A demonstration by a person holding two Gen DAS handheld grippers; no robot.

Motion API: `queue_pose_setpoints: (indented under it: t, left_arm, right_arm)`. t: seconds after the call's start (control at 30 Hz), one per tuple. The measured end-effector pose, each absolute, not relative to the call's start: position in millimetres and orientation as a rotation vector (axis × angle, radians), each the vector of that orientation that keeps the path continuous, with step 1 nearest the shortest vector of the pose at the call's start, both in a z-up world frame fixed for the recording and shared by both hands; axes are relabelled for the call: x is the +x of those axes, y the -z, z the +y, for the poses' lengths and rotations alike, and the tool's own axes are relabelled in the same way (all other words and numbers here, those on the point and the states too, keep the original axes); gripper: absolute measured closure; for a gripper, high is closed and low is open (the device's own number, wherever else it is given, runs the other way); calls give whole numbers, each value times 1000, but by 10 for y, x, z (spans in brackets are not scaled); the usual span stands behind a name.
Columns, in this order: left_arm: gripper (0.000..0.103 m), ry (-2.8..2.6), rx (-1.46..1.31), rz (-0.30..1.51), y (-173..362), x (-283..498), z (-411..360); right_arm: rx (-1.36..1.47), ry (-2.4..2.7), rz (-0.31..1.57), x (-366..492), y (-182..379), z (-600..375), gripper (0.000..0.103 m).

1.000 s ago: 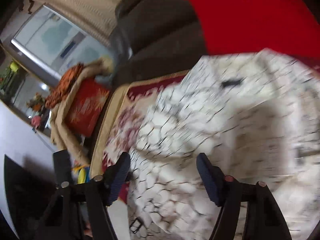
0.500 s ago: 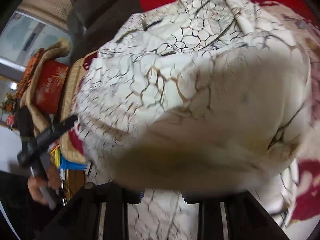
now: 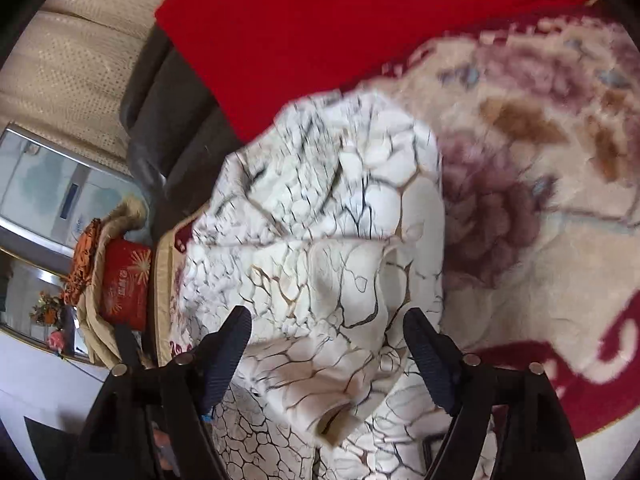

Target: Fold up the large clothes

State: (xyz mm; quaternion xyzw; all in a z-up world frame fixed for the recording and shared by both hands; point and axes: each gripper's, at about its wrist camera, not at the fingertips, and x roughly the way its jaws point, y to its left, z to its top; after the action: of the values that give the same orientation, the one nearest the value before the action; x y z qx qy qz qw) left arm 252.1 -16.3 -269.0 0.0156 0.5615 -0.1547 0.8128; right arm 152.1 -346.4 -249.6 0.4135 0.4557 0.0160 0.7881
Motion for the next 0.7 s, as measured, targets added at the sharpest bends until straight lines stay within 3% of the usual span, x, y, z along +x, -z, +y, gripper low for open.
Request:
queue_pose_setpoints:
  t: [0.07, 0.13, 0.17, 0.27, 0.4, 0.53, 0.7]
  left_arm:
    - [31, 324, 47, 1194, 2640, 2487, -155]
    - [31, 317, 66, 1183, 2562, 2422, -177]
    - [31, 314, 70, 1174, 2523, 2410, -184]
    - [31, 306, 46, 1090, 2352, 2387, -164]
    - [28, 295, 48, 1045, 2307, 2370, -259]
    - [28, 264, 135, 1186, 2696, 2433, -403]
    - [28, 267, 95, 1180, 2585, 2373, -349]
  right_arm:
    - [892, -3, 1042, 1634, 2670, -3378, 34]
    - [809, 48, 1064, 1718, 2675, -3265, 55]
    - [747, 58, 1055, 1757, 2599, -3198, 70]
    - [599, 57, 954, 1795, 2288, -3091, 90]
    - [489, 73, 873, 1945, 2116, -3084, 90]
    - [550, 81, 1006, 2115, 2522, -3242, 90]
    - [647, 60, 1026, 1946, 2583, -3348, 86]
